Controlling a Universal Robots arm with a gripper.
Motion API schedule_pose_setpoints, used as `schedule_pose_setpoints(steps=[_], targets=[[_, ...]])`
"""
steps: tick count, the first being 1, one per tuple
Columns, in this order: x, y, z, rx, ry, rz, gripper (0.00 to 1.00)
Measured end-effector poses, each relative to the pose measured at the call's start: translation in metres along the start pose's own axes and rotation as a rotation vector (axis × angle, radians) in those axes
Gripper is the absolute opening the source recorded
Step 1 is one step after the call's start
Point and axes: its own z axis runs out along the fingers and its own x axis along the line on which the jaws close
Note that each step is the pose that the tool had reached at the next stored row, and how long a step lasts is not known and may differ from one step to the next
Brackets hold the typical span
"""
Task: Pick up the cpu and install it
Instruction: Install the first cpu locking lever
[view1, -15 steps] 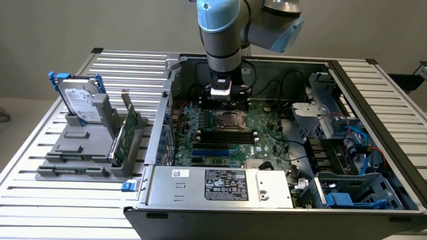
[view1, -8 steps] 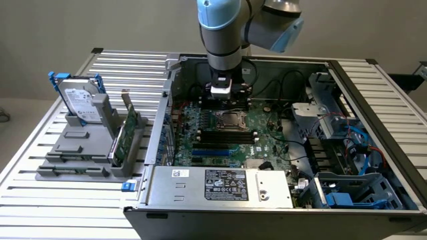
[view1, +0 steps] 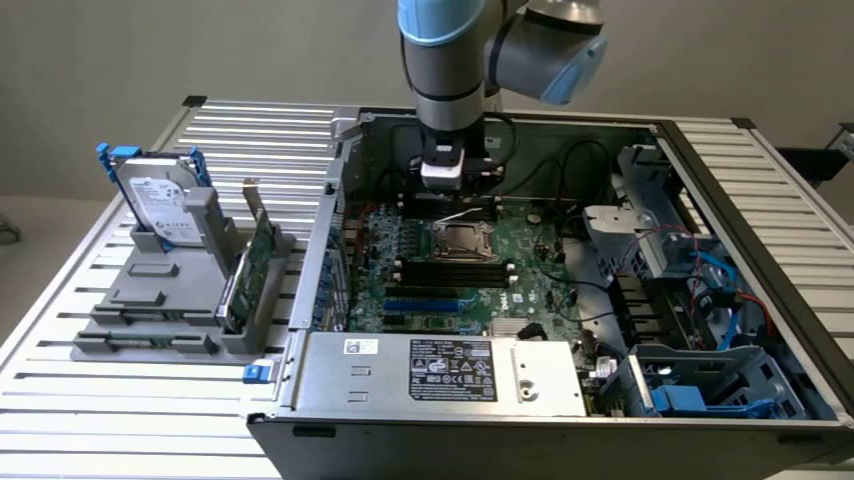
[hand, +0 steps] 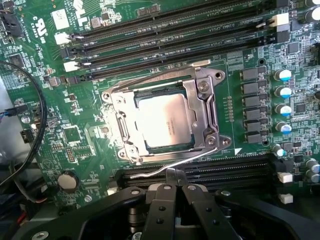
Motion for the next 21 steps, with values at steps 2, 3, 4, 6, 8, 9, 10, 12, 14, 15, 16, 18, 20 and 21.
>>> schedule_pose_setpoints(steps=[2,3,4,6,8,9,10,12,14,15,16,18,20,21], targets=[[0.0,-0.0004,-0.0026,-0.0003,-0.0055,0.001,0.11],[0.0,-0.0006,-0.004,0.0,-0.0087,0.002,0.11],[-0.001,-0.0007,-0.0053,0.0004,-0.012,0.002,0.11],[-0.002,-0.0008,-0.0079,0.0021,-0.0191,0.004,0.11],[-0.005,-0.0008,-0.0105,0.0043,-0.0261,0.006,0.11],[-0.006,-0.0008,-0.0119,0.0051,-0.0292,0.006,0.11],[-0.007,-0.0007,-0.0134,0.0055,-0.032,0.007,0.11],[-0.011,-0.0002,-0.0155,0.0061,-0.0344,0.008,0.11],[-0.015,0.0005,-0.0169,0.0061,-0.035,0.008,0.11],[-0.017,0.0009,-0.0173,0.0061,-0.035,0.008,0.11],[-0.019,0.0013,-0.0176,0.0062,-0.035,0.008,0.11],[-0.021,0.002,-0.0179,0.0062,-0.0349,0.008,0.11],[-0.021,0.0025,-0.0178,0.0063,-0.035,0.008,0.11],[-0.021,0.0028,-0.0175,0.0063,-0.035,0.008,0.11]])
